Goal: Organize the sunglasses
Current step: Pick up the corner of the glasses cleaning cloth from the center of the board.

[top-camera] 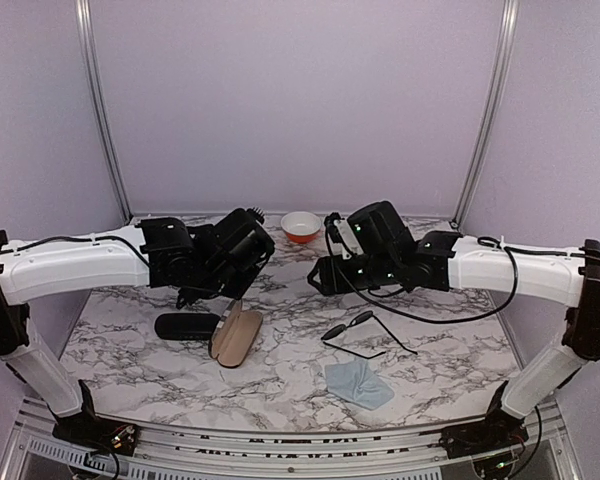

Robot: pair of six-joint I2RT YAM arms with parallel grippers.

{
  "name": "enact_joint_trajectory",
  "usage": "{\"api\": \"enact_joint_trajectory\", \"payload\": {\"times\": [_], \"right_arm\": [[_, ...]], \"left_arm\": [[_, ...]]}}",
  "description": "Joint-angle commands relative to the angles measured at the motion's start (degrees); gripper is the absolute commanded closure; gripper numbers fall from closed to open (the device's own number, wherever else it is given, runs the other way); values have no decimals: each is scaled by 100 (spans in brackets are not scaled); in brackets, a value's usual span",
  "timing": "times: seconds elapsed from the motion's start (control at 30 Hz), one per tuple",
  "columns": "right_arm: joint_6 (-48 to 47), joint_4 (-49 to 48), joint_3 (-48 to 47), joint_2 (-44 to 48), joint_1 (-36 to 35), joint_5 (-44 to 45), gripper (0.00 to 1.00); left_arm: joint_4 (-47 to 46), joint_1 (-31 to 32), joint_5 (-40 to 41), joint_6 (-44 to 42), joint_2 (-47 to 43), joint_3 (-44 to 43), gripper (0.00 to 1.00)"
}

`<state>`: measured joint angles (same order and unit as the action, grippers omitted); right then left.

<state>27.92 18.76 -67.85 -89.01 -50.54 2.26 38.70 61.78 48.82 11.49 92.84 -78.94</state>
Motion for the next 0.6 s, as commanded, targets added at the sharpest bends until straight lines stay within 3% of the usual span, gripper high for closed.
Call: {"api": "enact_joint_trajectory", "payload": {"times": [0.0,0.2,0.57], "right_arm": [[-691,254,210,433,18,684,38],[-1331,36,793,1070,18,1186,34],[-2178,-594,1900,2305,28,1553,35]], "left_arm": [[-227,-436,-179,-927,-461,-291,14],[-589,-1187,-916,-1132,-1105,-149,7],[-1921,-1803,-1315,-1135,-2189,1194,2]]}}
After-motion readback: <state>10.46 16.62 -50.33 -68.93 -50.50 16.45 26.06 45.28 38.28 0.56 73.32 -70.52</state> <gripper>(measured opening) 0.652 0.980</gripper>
